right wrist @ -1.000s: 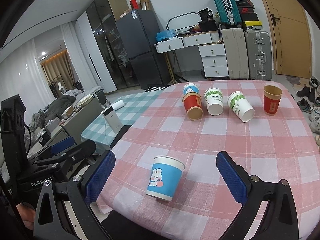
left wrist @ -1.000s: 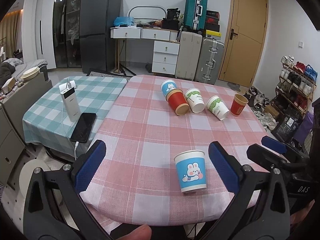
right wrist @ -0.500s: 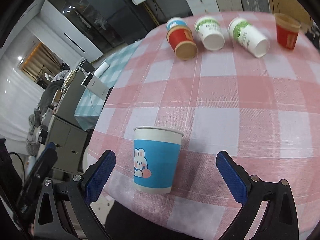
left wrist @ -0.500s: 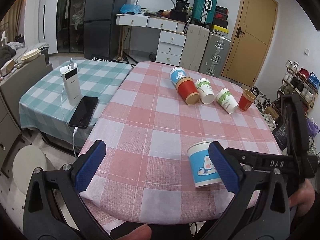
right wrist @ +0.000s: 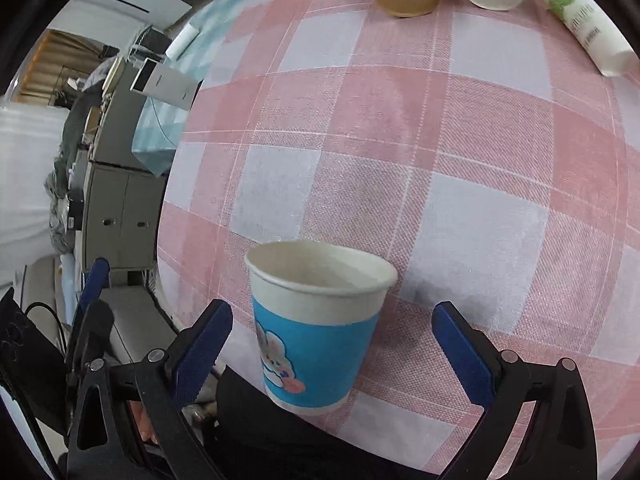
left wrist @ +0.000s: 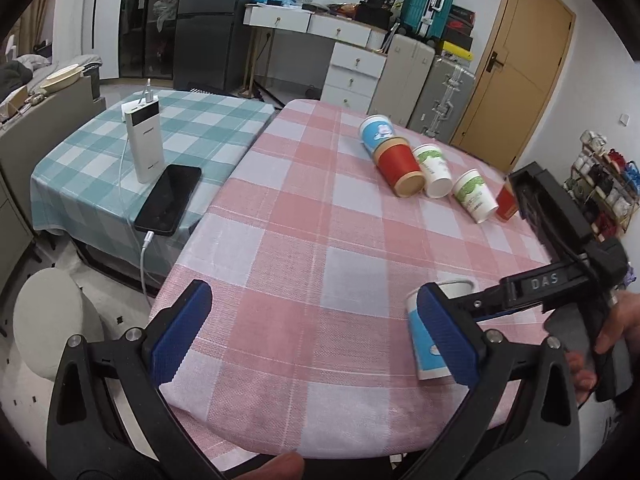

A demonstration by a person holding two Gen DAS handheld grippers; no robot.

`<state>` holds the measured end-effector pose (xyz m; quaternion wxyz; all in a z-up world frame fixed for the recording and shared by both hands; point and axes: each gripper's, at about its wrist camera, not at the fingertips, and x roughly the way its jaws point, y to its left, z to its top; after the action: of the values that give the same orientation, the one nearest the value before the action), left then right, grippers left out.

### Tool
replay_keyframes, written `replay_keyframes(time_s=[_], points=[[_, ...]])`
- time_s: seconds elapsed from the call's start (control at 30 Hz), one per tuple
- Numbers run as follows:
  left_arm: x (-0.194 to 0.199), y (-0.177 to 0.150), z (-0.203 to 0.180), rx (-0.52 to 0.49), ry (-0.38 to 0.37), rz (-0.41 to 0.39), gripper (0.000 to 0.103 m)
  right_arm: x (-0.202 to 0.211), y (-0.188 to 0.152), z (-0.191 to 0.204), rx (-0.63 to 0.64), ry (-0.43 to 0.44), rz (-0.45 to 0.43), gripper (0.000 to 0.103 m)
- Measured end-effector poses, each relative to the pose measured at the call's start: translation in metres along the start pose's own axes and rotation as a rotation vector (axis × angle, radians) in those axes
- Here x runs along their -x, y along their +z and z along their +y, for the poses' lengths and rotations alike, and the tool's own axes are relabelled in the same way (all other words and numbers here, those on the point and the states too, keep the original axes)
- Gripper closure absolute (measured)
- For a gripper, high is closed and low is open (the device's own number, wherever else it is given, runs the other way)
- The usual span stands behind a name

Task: Flip cup upright
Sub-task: 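Grasp the blue bunny cup with the right gripper and rotate it open end up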

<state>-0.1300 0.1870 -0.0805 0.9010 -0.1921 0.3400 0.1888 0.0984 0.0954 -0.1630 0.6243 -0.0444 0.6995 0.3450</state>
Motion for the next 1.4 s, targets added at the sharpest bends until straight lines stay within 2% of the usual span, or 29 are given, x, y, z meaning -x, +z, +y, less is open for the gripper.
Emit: replay_keyframes(time_s=[0.13,0.27,0.33,0.4,0.43,0.6,0.7,0.8,0.87,1.0,1.07,1.17,1.3,1.4], points=[[-0.008,0.001,0.005,0.009,-0.009,0.017,0.001,-0.012,0.011,0.005,-0.003,-0.030,0.082,0.001],[-0.010,0.004,0.013,0.034,-0.013,0.011,0.001,-0.012,0.020,0.008,-0.012,-0.012,0.090,0.005],[-0.013,0.006,0.017,0.045,-0.010,0.014,0.001,-0.011,0.024,0.009,-0.023,0.000,0.094,0.020],[-0.017,0.007,0.020,0.057,-0.016,0.025,0.001,-0.014,0.027,0.008,-0.030,0.004,0.111,0.026],[-0.018,0.008,0.021,0.060,-0.021,0.029,0.001,-0.016,0.026,0.006,-0.041,0.015,0.120,0.033],[-0.018,0.008,0.021,0.055,-0.021,0.026,0.001,-0.012,0.023,0.006,-0.051,0.033,0.111,0.039],[-0.019,0.008,0.018,0.056,-0.026,0.031,0.001,-0.001,0.020,0.000,-0.060,0.059,0.066,0.039],[-0.016,0.007,0.015,0.059,-0.034,0.032,0.001,0.021,0.014,-0.016,-0.099,0.089,-0.055,0.039],[-0.015,0.008,0.012,0.056,-0.044,0.030,0.001,0.042,0.004,-0.038,-0.160,0.109,-0.185,0.039],[-0.013,0.011,0.000,0.034,-0.054,0.022,0.001,0.074,-0.023,-0.068,-0.192,0.069,-0.418,0.039],[-0.013,0.011,-0.009,0.025,-0.069,0.026,0.001,0.086,-0.040,-0.080,-0.205,0.076,-0.535,0.039],[-0.017,0.012,-0.022,0.005,-0.083,0.036,0.001,0.096,-0.063,-0.092,-0.223,0.046,-0.672,0.039],[-0.022,0.014,-0.042,-0.027,-0.098,0.051,0.001,0.097,-0.077,-0.093,-0.195,-0.052,-0.798,0.039],[-0.024,0.017,-0.055,-0.039,-0.110,0.047,0.001,0.099,-0.085,-0.076,-0.109,-0.210,-0.918,0.040]])
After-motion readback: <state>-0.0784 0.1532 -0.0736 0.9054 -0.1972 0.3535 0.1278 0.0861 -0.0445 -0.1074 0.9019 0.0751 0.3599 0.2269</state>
